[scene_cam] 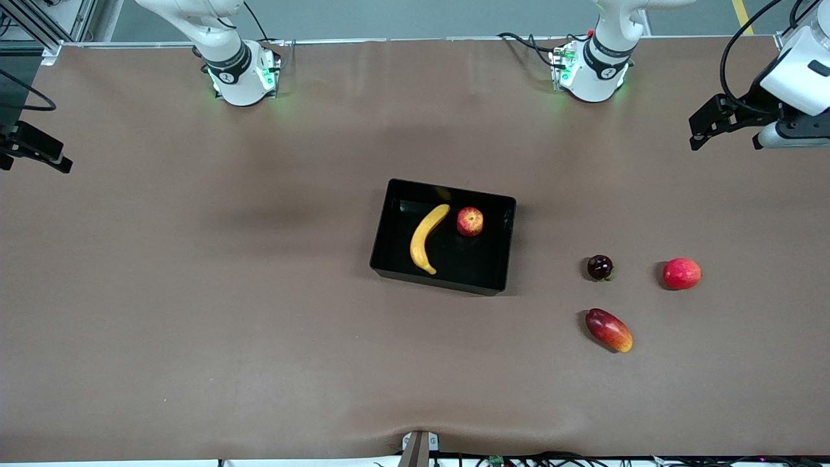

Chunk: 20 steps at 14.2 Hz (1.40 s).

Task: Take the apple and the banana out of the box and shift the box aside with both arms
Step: 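Reach the left gripper down into the black tray toward the apple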

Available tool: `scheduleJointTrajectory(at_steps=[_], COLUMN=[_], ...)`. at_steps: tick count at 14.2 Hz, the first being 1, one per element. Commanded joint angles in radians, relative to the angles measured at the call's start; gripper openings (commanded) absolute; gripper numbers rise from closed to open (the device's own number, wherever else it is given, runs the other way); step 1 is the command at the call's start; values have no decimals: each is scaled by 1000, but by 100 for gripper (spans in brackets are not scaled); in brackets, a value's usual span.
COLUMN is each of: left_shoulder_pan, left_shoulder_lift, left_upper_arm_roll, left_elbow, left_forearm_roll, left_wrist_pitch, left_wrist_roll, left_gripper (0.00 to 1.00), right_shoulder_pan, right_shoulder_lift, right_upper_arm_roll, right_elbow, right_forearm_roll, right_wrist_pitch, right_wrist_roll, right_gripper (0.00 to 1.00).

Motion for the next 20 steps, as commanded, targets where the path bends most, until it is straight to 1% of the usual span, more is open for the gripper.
scheduleJointTrajectory(at_steps=[1,5,6,8,9,11,13,16,17,20], left_shoulder_pan=[6,3,3,-9,-15,-40,-63,-95,-123,-218], left_shoulder_lift=[14,22,53,75,86,117,153,239,258,316], left_upper_arm_roll=[-1,4,4,-2,-10,-59,-118,-201,-214,-214], left_elbow=[30,53,73,85,84,81,73,67,50,7], left_forearm_roll=[-17,-3,0,-2,-13,-13,-5,4,13,20], left_wrist_pitch=[-22,-24,-25,-44,-44,-36,20,108,155,277], left_wrist_roll=[19,12,12,-2,-45,-158,-220,-339,-368,-445], left_gripper=[100,100,100,100,100,100,100,100,100,100], right_shoulder_pan=[-22,-24,-24,-24,-24,-25,-25,-25,-25,-25], right_shoulder_lift=[13,15,15,21,21,21,23,26,26,30], right_upper_arm_roll=[15,16,16,16,15,15,16,15,15,15], right_elbow=[26,26,26,26,26,26,26,26,26,27], right_forearm_roll=[-2,-2,-2,-2,-2,-2,-2,-2,-2,-2], right_wrist_pitch=[-11,-11,-11,-11,-11,-11,-11,-9,-9,-9], right_wrist_roll=[10,10,10,10,10,10,10,10,10,10], right_gripper=[100,100,100,100,100,100,100,100,100,100])
